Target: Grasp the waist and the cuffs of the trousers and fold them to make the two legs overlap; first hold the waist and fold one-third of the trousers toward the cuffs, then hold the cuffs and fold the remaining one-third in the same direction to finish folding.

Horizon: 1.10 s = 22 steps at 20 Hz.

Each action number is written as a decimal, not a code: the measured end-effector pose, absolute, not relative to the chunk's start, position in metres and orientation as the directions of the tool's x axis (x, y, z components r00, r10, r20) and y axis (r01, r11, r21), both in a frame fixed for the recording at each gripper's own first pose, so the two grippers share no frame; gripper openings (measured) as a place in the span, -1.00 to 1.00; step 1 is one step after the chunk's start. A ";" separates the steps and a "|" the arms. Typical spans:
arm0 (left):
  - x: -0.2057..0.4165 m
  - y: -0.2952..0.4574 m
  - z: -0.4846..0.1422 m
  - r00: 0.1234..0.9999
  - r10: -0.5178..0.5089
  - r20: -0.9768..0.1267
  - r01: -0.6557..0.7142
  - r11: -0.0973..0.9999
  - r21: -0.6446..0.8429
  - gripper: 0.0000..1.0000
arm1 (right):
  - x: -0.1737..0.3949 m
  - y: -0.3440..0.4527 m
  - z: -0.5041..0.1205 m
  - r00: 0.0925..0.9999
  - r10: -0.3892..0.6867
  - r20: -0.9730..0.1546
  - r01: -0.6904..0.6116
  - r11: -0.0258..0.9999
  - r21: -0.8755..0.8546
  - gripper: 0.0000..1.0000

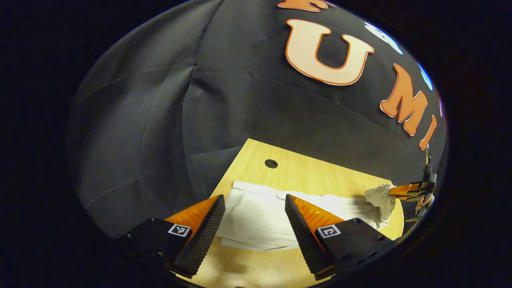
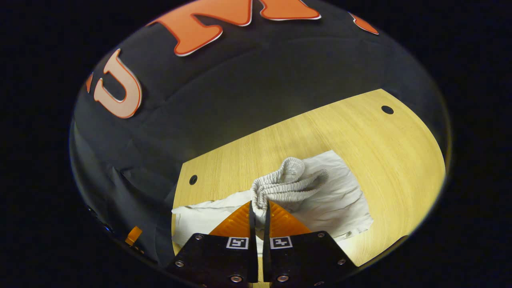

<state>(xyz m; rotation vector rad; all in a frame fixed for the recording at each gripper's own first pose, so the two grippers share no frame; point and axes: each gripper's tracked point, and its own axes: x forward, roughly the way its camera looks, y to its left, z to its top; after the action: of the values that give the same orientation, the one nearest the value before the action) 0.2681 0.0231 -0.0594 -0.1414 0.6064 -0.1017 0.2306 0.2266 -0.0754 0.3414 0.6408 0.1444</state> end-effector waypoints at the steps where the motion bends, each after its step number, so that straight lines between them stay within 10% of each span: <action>1: 0.268 0.023 -0.059 0.814 -0.136 -0.564 0.050 0.985 -0.166 0.98 | 0.234 0.232 -0.080 0.790 0.230 -0.569 -0.032 0.942 0.335 -0.89; 14: 0.261 0.020 -0.068 0.768 -0.126 -0.628 0.009 0.982 -0.186 0.98 | 0.219 0.284 -0.123 0.726 0.239 -0.645 -0.172 0.971 0.166 -0.51; 20: 0.254 0.012 -0.077 0.732 -0.148 -0.665 -0.041 0.965 -0.259 1.00 | 0.217 0.292 -0.119 0.733 0.253 -0.632 -0.168 0.967 0.192 0.98; 22: 0.249 0.004 -0.083 0.706 -0.162 -0.689 -0.077 0.950 -0.302 1.00 | 0.217 0.291 -0.117 0.735 0.255 -0.629 -0.167 0.966 0.197 0.98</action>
<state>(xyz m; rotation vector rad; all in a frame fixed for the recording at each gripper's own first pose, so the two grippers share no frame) 0.2485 0.0039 -0.0829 -0.3219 0.7886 -0.0483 0.2174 0.2910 -0.1169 0.1301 0.7091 0.2326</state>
